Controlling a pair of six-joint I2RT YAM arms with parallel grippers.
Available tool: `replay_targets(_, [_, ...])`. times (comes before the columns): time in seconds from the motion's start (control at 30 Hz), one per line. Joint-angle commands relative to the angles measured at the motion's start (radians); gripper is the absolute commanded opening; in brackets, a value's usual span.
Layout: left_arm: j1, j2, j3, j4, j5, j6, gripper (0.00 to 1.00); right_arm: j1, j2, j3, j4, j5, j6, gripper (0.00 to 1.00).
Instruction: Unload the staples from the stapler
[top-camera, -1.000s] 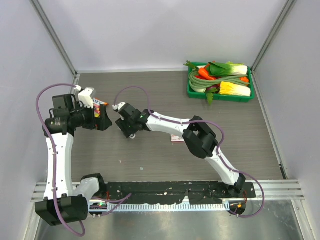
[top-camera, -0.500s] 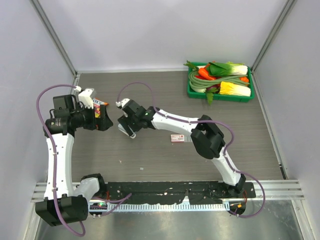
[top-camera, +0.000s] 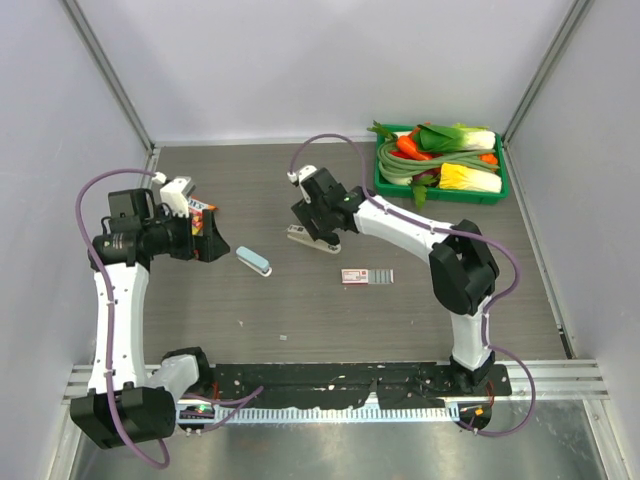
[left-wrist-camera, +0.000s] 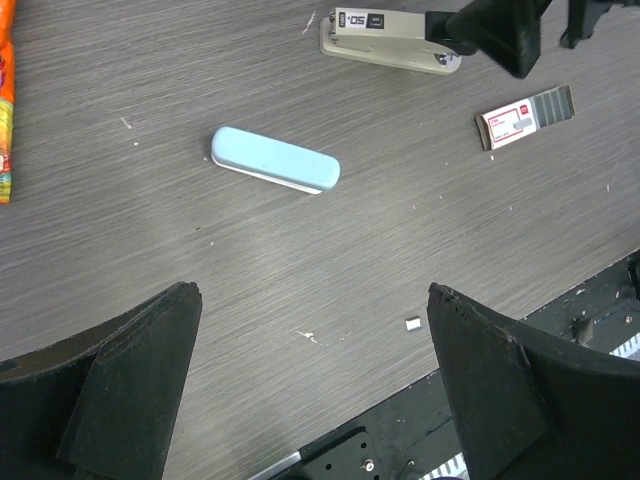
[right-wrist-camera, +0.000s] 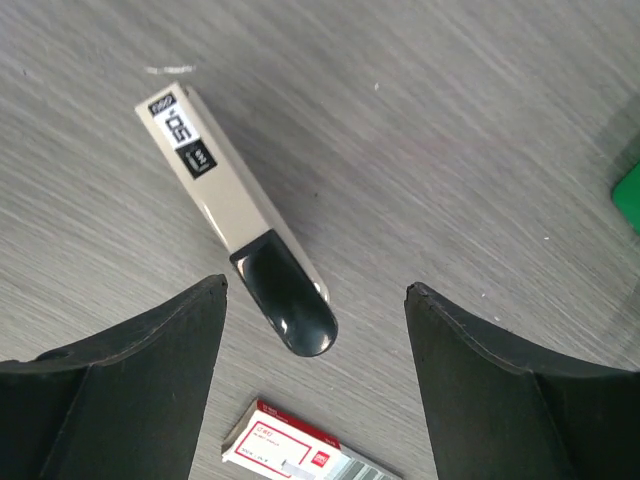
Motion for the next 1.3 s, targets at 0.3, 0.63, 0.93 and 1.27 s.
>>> replay_targets(0.3, [0.003, 0.001, -0.001, -0.039, 0.054, 0.061, 1.0, 0.018, 0.069, 0.014, -0.007, -0.037, -0.091, 0.77])
replay_targets(0.63, [0.002, 0.012, 0.005, -0.048, 0.068, 0.072, 1.0, 0.012, 0.115, 0.004, -0.009, -0.091, -0.091, 0.71])
replay_targets(0.93, [-0.014, 0.015, -0.001, -0.065, 0.072, 0.091, 1.0, 0.012, 0.132, 0.007, 0.006, -0.132, -0.048, 0.49])
replay_targets(1.27, [-0.205, 0.015, -0.017, -0.002, -0.012, 0.026, 1.0, 0.01, -0.055, -0.16, 0.155, -0.201, 0.157, 0.12])
